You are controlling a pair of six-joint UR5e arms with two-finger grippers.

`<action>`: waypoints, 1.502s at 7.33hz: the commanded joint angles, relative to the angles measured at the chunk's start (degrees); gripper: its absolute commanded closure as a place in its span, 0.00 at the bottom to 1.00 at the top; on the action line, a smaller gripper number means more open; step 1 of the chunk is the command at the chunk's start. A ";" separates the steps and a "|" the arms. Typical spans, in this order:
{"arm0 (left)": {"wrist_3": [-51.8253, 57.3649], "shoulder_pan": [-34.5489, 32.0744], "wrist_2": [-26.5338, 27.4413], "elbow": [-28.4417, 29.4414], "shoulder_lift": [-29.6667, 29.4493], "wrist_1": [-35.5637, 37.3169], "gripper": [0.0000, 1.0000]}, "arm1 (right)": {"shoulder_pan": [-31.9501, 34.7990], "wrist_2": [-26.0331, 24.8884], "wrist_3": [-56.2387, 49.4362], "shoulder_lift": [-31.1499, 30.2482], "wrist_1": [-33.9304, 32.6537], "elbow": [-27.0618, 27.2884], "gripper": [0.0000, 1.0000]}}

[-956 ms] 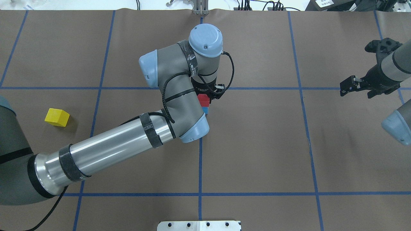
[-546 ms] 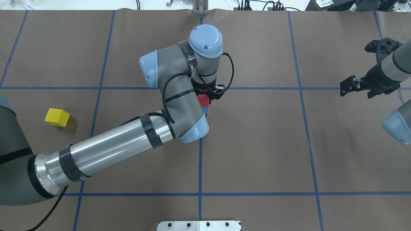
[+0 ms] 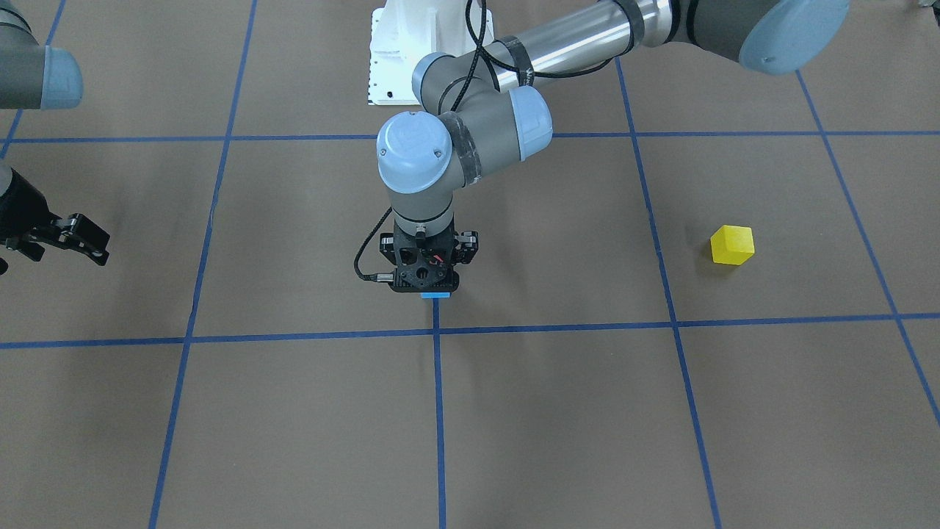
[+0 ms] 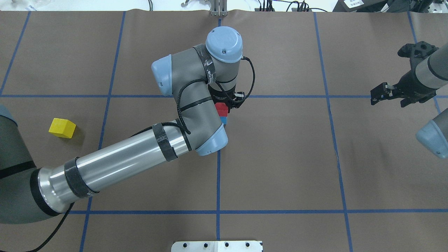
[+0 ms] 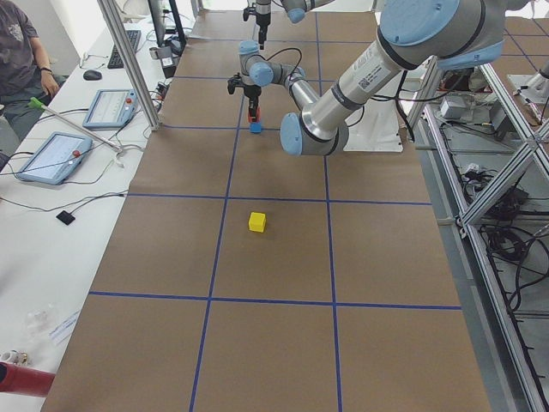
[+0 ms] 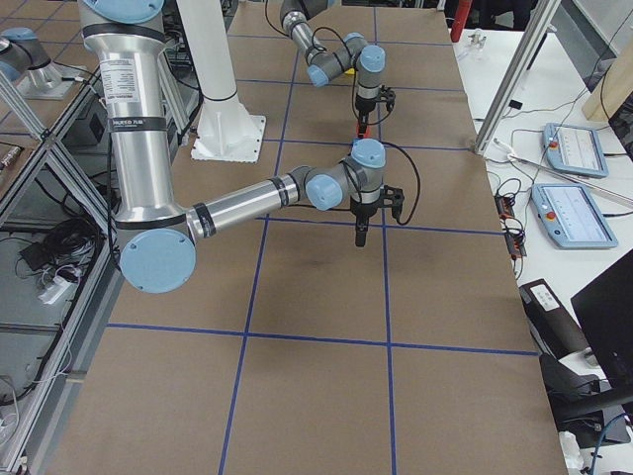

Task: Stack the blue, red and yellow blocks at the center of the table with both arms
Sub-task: 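Lower the red cube onto the blue cube and open the left gripper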

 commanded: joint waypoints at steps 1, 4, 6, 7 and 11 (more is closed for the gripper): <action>0.01 -0.25 0.00 0.02 0.00 -0.01 1.00 | 0.00 0.00 0.00 0.00 0.00 0.02 0.00; -0.25 -0.07 0.00 0.19 0.26 -0.01 1.00 | 0.00 0.00 0.00 0.00 0.00 -0.07 0.00; -0.34 0.02 0.00 0.19 0.35 -0.01 1.00 | 0.00 0.00 0.00 0.00 0.00 -0.07 0.00; -0.60 0.02 0.00 0.11 0.35 -0.01 1.00 | 0.00 0.00 0.00 0.00 0.00 -0.07 0.00; -2.36 0.02 0.00 0.11 0.35 -1.06 1.00 | 0.00 0.00 0.00 0.00 0.00 -0.07 0.00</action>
